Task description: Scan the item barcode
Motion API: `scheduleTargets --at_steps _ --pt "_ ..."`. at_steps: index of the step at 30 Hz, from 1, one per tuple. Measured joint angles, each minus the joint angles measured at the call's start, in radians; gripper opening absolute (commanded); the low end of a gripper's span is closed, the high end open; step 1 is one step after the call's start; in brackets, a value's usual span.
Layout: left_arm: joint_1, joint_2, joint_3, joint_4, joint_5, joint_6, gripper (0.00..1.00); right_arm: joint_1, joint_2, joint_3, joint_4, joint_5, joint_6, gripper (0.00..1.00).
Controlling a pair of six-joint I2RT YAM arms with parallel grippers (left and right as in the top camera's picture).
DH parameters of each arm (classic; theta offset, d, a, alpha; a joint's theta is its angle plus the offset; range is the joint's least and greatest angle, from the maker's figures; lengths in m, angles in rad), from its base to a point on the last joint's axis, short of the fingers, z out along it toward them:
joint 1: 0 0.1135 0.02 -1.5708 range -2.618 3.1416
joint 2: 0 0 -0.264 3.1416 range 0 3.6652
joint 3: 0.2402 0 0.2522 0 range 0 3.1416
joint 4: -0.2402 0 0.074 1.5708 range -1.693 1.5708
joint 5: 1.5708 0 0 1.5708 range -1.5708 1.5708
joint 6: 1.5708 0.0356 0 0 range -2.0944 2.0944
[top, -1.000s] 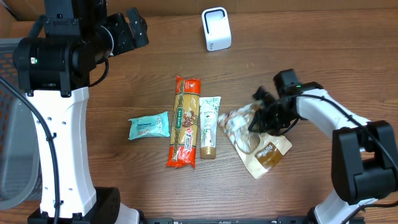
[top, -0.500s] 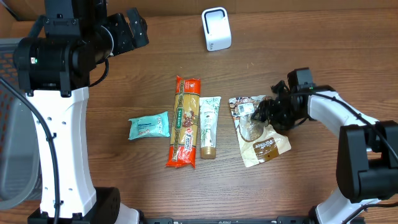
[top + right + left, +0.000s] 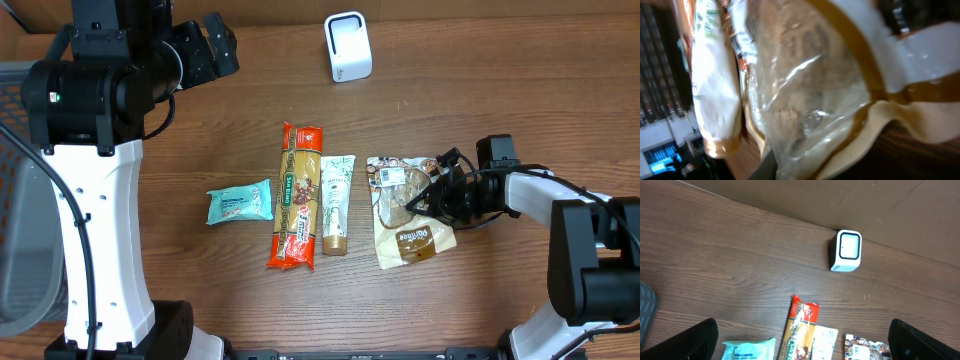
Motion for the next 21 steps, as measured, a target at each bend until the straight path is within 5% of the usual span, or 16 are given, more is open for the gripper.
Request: scheduleTargets --at_steps 10,21 --pt "0.0 0.0 0.0 0.0 0.0 0.0 1.0 0.0 -0.014 0.039 -0.099 -0.061 0.016 0.04" --pt "0.0 0.0 0.0 0.0 0.0 0.0 1.0 0.015 -0.375 0.338 -0.36 -0.073 0.047 0.04"
